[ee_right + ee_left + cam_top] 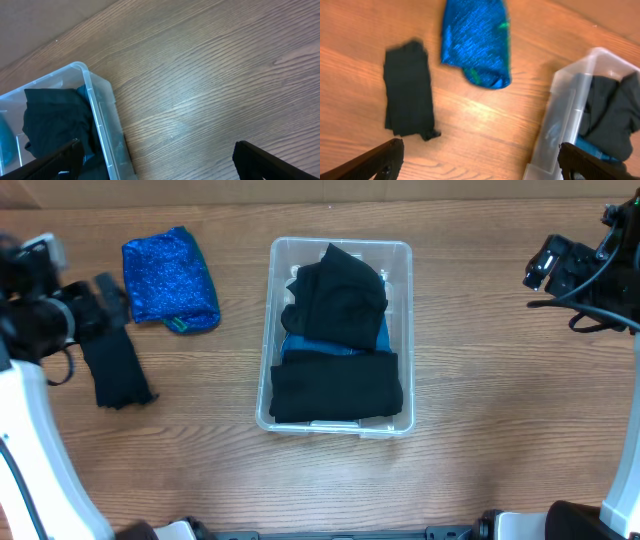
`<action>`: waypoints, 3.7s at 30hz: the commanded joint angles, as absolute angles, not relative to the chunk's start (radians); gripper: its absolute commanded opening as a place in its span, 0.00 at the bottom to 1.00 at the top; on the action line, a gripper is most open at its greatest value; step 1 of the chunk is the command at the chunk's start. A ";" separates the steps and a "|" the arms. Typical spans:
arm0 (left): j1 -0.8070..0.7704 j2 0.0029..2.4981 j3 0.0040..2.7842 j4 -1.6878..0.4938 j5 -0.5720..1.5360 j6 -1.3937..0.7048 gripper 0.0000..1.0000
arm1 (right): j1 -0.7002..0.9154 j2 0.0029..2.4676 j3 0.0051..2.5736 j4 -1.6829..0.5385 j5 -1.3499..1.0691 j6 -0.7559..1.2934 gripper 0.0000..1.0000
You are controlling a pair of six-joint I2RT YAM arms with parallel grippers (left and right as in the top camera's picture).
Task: Pack container
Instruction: 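Grasp the remaining black cloth on the left with the left gripper, then carry the black cloth into the container and press it down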
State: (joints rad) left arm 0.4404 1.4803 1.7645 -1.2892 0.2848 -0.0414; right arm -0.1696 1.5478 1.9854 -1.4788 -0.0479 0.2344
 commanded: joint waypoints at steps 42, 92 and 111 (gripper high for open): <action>0.773 2.237 1.531 -0.884 0.519 0.408 1.00 | -0.171 1.551 1.982 -1.480 -0.034 0.228 1.00; 0.604 2.117 1.581 -0.998 0.760 0.395 0.04 | -0.171 1.551 1.982 -1.480 -0.034 0.228 1.00; 0.024 1.466 1.691 -1.000 0.458 0.231 0.04 | -0.171 1.551 1.982 -1.491 -0.035 0.228 1.00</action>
State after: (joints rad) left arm 0.1761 1.4799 1.6505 -0.9993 0.6144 0.2672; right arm -0.1696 1.5478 1.9846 -1.4868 -0.0444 0.2344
